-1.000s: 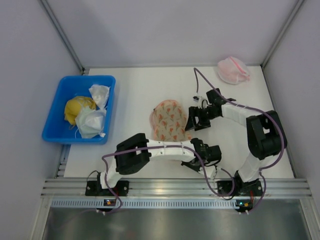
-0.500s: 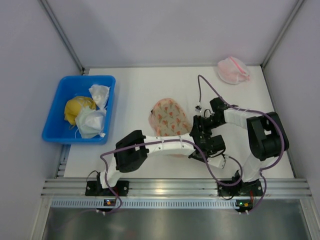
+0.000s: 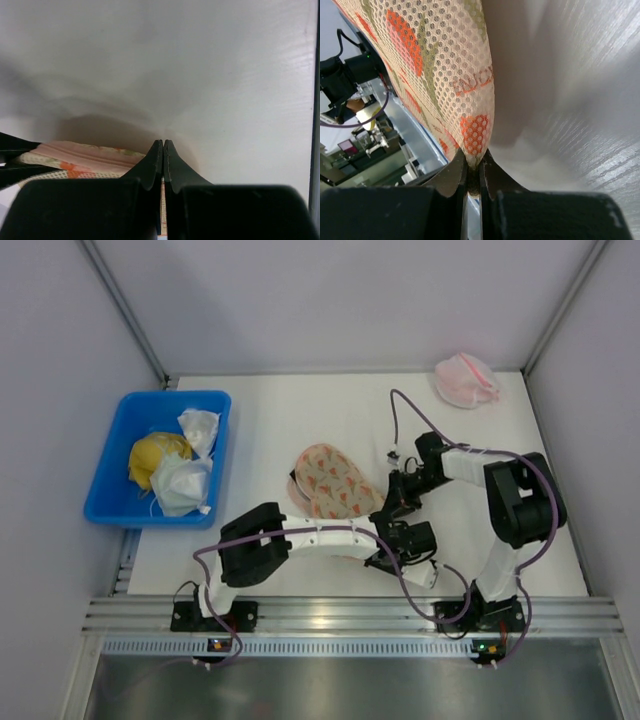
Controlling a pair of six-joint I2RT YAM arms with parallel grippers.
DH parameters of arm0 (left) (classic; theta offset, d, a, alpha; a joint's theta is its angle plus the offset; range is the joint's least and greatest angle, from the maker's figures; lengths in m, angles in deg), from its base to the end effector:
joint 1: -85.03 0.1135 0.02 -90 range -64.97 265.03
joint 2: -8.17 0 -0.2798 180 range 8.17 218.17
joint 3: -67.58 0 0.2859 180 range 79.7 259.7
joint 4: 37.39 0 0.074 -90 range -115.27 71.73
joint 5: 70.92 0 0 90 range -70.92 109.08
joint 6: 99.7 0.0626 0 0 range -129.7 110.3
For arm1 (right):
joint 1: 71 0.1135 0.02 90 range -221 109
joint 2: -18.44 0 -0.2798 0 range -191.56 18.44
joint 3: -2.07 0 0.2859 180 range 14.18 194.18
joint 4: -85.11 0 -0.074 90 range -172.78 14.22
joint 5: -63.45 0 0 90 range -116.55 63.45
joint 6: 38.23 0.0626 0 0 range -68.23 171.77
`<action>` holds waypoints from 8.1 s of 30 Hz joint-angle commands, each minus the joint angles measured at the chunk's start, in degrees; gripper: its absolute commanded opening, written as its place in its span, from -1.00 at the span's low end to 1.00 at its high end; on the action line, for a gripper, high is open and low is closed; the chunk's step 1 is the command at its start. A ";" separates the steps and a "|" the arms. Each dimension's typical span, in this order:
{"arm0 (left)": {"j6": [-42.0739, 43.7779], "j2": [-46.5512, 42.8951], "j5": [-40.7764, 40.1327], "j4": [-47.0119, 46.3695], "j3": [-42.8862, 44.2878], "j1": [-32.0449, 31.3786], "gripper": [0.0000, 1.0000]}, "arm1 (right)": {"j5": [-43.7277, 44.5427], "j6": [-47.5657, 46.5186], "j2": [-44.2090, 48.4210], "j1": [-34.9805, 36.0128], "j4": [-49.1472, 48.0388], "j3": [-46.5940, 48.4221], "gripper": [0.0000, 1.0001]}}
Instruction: Place the bra in the laundry bag and zip it closed
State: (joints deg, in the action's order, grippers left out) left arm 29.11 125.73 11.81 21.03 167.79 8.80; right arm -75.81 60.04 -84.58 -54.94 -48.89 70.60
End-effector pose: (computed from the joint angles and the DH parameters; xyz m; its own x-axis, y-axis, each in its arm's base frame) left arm 0.1162 -0.4408 0.1444 0.4194 0.9005 -0.1147 0.8896 -0.3825 0.2496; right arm 0.3114 0.1390 0.1109 -0.9812 -0.1848 -0.0560 -0.1614 0.6256 0.7633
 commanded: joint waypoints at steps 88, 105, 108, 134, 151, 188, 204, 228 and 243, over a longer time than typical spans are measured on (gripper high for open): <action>-3.84 -47.77 13.77 -49.29 -49.68 14.70 0.88 | -12.00 -3.35 -4.47 -0.94 5.31 3.08 -1.00; 0.13 -39.43 5.62 -57.55 -50.57 13.38 0.80 | -14.20 -3.79 -3.33 -0.67 6.54 2.29 -1.00; -0.84 -37.93 2.71 -58.86 -49.60 13.47 0.78 | -14.38 -3.97 -3.15 -0.59 6.54 2.02 -1.00; 10.58 -25.19 -6.27 -91.47 -54.96 9.78 0.76 | -19.91 -4.76 -7.89 2.58 7.77 2.99 -1.00; 13.58 -22.90 -6.44 -101.15 -58.12 7.50 0.83 | -19.57 -4.23 -10.36 5.04 7.33 4.83 -1.00; 13.02 -38.99 20.62 -23.91 -30.54 6.53 0.19 | -16.40 -1.77 -9.83 3.55 5.13 4.66 -1.00; 23.07 -4.82 4.38 7.65 3.99 -0.85 0.26 | -15.26 -0.80 -10.80 3.81 4.61 4.84 -1.00; 18.50 7.25 -6.97 11.35 10.53 -1.47 -0.59 | -12.97 -1.50 -9.04 3.81 4.61 4.40 -1.00; 10.85 -1.80 4.18 11.35 0.95 -2.96 -1.00 | -11.13 -3.26 -10.18 1.61 6.28 6.68 -1.00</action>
State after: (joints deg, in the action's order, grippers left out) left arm 43.12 128.83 9.40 29.66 171.12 6.99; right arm -87.46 58.69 -95.36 -52.08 -41.57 74.25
